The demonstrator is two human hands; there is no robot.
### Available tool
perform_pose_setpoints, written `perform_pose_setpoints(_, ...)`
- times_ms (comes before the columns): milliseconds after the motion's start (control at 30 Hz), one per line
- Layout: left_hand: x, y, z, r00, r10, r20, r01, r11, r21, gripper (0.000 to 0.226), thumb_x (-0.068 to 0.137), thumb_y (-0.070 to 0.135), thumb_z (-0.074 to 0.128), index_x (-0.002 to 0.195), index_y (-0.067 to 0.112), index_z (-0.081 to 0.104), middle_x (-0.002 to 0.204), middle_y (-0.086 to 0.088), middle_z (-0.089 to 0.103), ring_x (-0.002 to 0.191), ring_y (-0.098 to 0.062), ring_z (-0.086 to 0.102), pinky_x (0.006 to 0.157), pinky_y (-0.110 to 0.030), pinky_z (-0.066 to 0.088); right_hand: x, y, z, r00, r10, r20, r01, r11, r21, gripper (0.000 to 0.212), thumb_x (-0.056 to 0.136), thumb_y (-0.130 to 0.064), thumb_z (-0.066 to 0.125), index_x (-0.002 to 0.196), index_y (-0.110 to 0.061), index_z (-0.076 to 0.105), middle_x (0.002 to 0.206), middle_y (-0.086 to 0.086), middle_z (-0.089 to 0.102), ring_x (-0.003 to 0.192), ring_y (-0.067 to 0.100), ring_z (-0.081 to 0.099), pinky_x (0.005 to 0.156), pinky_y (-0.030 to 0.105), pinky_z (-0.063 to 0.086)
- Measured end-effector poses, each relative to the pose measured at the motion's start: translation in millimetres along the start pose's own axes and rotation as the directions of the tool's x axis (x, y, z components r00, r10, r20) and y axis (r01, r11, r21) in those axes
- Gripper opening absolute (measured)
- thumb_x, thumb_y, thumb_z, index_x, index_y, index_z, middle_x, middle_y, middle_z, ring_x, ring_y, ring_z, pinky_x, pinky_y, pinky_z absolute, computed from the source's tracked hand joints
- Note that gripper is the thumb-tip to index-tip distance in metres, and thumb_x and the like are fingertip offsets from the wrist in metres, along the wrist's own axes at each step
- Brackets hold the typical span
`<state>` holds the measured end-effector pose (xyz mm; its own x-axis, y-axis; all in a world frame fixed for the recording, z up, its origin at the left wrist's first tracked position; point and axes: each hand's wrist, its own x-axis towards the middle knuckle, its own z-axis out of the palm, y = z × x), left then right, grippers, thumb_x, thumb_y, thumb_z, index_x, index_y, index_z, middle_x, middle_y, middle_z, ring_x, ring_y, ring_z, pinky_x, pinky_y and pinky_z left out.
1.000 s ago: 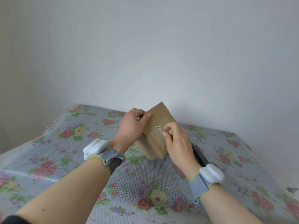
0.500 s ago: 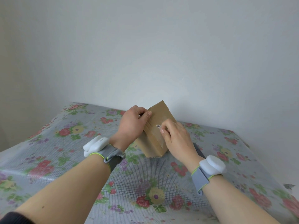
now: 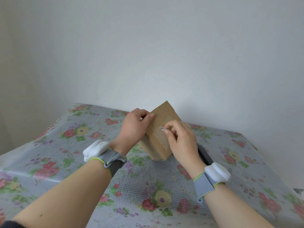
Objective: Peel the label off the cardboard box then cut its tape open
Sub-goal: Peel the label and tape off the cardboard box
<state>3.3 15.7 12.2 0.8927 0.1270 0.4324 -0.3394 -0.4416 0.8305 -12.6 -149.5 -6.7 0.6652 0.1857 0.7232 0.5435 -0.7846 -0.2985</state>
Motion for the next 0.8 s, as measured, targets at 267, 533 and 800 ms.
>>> perform_pose_setpoints(267,-1.2,-4.4,-2.6,0.999,-0.021,-0.041,0.020,0.999,-0.038,0.026,0.094,0.031,0.053,0.087,0.010,0.067,0.088,0.001,0.058,0.075,-0.008,0.051,0.065,-0.023,0.040,0.9,-5.0,5.4,0.999,-0.022,0.043,0.023,1.000,-0.011,0.008,0.088,-0.015,0.057,0.081,-0.018,0.053,0.070,-0.022,0.036,0.078,0.016,0.043,0.072,0.031,0.037)
perform_pose_setpoints(533,-4.2,-7.0,-5.0,0.999,-0.008,-0.045,0.005,0.998,-0.068,0.026,0.094,0.029,0.054,0.086,0.008,0.067,0.090,0.000,0.059,0.076,-0.010,0.052,0.067,-0.025,0.042,-2.7,-11.1,8.2,0.998,0.019,-0.052,-0.015,0.996,0.087,0.007,0.089,-0.016,0.059,0.093,-0.021,0.062,0.068,-0.017,0.041,0.075,0.015,0.045,0.070,0.030,0.039)
perform_pose_setpoints(800,-5.1,-8.0,-5.8,0.998,-0.034,-0.056,0.029,0.996,-0.087,0.028,0.095,0.030,0.053,0.089,0.007,0.067,0.091,0.000,0.059,0.081,-0.014,0.053,0.072,-0.029,0.043,4.1,-7.3,6.1,0.999,0.018,0.044,-0.021,0.997,0.081,0.011,0.085,-0.013,0.061,0.078,-0.018,0.055,0.064,-0.011,0.042,0.069,0.016,0.043,0.066,0.029,0.038)
